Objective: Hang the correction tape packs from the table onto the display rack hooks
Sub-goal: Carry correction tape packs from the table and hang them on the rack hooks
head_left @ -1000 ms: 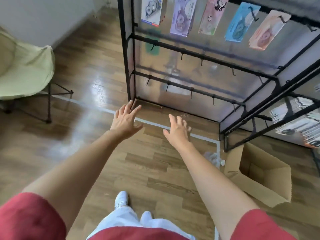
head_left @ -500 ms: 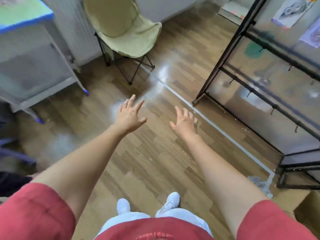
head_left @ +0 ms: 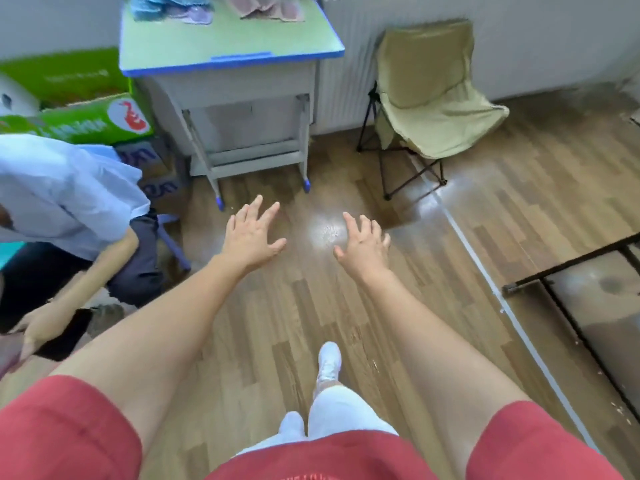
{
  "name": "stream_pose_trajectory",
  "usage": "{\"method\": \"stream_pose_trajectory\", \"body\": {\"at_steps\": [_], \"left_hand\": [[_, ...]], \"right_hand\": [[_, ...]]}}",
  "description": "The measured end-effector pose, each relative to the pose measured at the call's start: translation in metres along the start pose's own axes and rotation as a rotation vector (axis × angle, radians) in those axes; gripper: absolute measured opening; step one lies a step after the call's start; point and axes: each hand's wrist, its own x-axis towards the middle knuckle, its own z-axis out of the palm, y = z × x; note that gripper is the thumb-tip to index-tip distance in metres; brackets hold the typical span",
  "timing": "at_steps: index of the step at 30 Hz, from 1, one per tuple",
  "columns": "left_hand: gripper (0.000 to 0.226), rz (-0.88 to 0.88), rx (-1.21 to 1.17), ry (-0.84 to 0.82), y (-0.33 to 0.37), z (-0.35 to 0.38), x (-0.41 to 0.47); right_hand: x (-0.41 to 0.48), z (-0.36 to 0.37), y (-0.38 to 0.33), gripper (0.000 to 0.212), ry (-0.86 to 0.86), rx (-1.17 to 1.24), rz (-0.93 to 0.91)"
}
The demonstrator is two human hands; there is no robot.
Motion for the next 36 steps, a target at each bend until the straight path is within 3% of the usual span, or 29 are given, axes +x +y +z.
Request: {"method": "stream_pose_trajectory", "body": {"at_steps": [8,20,36], "left_hand": [[0.071,-0.144,-0.048,0.088,-0.053,-0.048,0.113],[0.069,-0.252,-0.092,0.168,-0.097,-0.126,0.296],[0.072,-0.216,-0.076,0.186,-0.221,-0.239,0.559]], "right_hand": [[0.139,-0.04,-0.063,0.07,0.021,-0.048,-0.188],[0.346,-0.117,-0.144,0.068,0.04,-0.101,-0.331],[0.603,-0.177,-0.287,0.071,0.077,-0.111,-0.264]]}}
